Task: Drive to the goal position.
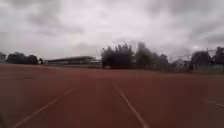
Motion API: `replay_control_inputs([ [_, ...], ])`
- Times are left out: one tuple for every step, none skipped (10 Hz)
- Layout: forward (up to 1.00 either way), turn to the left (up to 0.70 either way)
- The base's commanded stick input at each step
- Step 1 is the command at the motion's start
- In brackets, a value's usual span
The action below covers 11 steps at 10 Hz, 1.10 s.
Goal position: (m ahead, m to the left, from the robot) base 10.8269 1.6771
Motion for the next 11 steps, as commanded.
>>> replay_control_inputs([
  [0.7,0.0],
  [0.7,0.0],
  [0.7,0.0],
  [0.7,0.0],
  [0.7,0.0],
  [0.7,0.0],
  [0.7,0.0],
  [0.7,-0.01],
  [0.7,-0.05],
  [0.7,-0.08],
  [0.7,-0.12],
])
